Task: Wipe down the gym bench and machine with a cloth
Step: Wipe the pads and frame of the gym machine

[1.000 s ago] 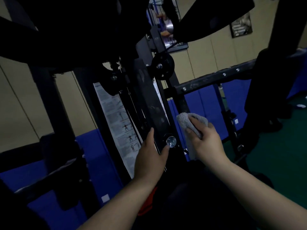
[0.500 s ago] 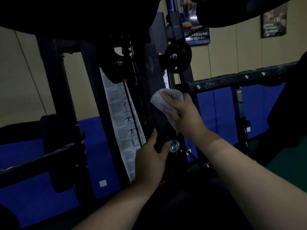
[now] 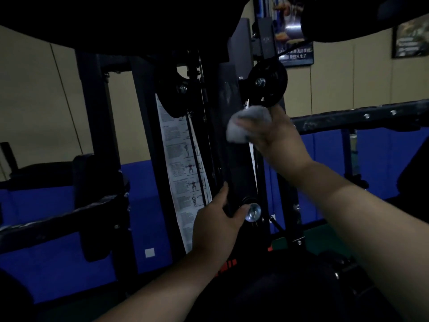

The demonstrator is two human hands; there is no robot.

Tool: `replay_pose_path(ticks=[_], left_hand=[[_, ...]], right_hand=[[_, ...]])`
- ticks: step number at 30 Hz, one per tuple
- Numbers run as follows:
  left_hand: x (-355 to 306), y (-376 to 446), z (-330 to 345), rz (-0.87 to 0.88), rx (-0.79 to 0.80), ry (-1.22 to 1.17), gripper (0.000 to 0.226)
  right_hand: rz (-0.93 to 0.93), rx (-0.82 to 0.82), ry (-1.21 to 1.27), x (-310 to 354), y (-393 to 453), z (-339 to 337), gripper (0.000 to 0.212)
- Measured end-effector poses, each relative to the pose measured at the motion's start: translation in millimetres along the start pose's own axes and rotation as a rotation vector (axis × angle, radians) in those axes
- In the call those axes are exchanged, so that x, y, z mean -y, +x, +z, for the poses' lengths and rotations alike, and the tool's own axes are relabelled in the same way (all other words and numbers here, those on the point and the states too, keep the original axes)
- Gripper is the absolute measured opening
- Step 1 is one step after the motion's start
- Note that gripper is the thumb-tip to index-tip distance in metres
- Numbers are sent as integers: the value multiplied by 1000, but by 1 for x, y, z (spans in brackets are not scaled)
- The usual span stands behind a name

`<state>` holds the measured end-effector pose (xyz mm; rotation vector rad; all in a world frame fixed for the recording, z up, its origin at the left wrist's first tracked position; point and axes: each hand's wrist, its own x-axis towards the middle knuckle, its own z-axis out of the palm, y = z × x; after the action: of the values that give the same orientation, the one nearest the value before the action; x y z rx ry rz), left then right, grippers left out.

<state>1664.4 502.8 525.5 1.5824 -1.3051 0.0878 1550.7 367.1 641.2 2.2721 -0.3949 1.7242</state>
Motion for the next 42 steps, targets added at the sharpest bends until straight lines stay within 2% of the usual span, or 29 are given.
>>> replay_pose_path(ticks=[3, 7, 9, 11, 16, 19, 23, 25, 27, 29, 31, 34, 38, 40, 42], left_hand=[[-9, 9, -3, 1, -20, 4, 76], [-16, 23, -9, 2, -18, 19, 78], [-15, 24, -11, 13, -3, 43, 81], [-15, 25, -10, 28, 10, 63, 85], [-14, 31, -6, 41, -22, 114, 89], [-13, 32, -6, 48, -13, 128, 89], [-13, 31, -6, 47, 4, 117, 86], [-12, 30, -8, 39, 4, 125, 86], [-11, 30, -8, 38, 12, 121, 87], [-11, 29, -8, 58, 25, 119, 85], [-10, 29, -6, 70, 23, 125, 82], [-9, 30, -4, 54, 1, 118, 83], [-11, 29, -5, 20, 15, 140, 85], [-12, 28, -6, 2, 27, 152, 85], [-13, 28, -7, -5, 42, 136, 84]], right_hand=[[87, -11, 108, -2, 14, 2, 41], [2, 113, 179, -1, -31, 1, 42], [-6, 194, 150, -2, -58, -2, 51], [-47, 205, 96, -1, -70, -4, 58], [-31, 78, -13, 4, -5, 5, 58], [-32, -21, -201, 4, 59, 9, 56], [47, -139, -23, 0, 97, 7, 39], [28, -107, -39, 4, 84, 11, 44], [-38, -1, -87, 3, 50, 12, 53], [-62, 114, 4, -1, 3, 11, 59], [-69, 132, 79, -4, -41, 10, 65], [-47, 119, 38, -3, -63, 13, 57], [-95, 109, -64, 10, -9, 6, 42], [-97, 57, -160, 13, 35, 7, 44], [-66, -9, -120, 14, 80, 3, 38]])
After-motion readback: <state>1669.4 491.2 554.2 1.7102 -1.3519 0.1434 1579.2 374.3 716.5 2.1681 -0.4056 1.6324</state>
